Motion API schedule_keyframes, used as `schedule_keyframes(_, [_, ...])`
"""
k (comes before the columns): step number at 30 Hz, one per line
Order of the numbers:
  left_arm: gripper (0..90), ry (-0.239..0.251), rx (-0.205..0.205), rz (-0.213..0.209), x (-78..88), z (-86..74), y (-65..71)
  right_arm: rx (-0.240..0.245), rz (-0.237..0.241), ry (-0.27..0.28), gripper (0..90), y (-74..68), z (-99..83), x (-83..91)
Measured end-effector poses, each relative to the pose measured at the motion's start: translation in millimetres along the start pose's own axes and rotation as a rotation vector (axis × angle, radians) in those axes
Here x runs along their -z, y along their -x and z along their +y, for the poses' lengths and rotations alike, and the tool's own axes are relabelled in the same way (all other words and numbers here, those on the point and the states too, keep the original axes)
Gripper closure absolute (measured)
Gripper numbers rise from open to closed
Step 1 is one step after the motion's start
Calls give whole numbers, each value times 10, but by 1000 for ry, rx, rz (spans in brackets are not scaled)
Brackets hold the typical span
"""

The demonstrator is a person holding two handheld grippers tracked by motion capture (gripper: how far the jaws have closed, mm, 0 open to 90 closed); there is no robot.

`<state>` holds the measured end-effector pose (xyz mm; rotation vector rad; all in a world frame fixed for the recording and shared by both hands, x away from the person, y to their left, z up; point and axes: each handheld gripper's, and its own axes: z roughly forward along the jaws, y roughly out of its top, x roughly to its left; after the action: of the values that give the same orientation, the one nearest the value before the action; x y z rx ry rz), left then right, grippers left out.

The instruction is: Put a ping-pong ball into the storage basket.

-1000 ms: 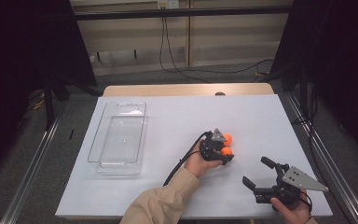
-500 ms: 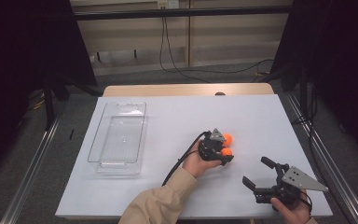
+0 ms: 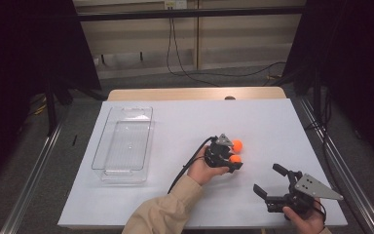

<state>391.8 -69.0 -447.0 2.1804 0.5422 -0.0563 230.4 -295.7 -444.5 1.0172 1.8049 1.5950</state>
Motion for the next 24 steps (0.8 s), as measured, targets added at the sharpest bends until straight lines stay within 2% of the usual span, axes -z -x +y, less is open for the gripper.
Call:
schedule_keyframes(2, [508, 2, 8, -1, 19, -8, -8, 0, 1, 1, 12, -1, 0, 0])
schedule_keyframes(6, [508, 2, -4, 3, 73, -16, 0, 0, 0, 0, 12, -1, 0, 0])
schedule_keyframes(10, [508, 7, 14, -2, 122, -25, -17, 1, 0, -1, 12, -3, -1, -2])
schedule_keyframes(17, [508, -5, 15, 15, 209, -30, -35, 3, 0, -1, 12, -4, -1, -3])
schedule_keyframes(24, [508, -3, 35, 12, 242, -79, -47, 2, 0, -2, 12, -6, -2, -5])
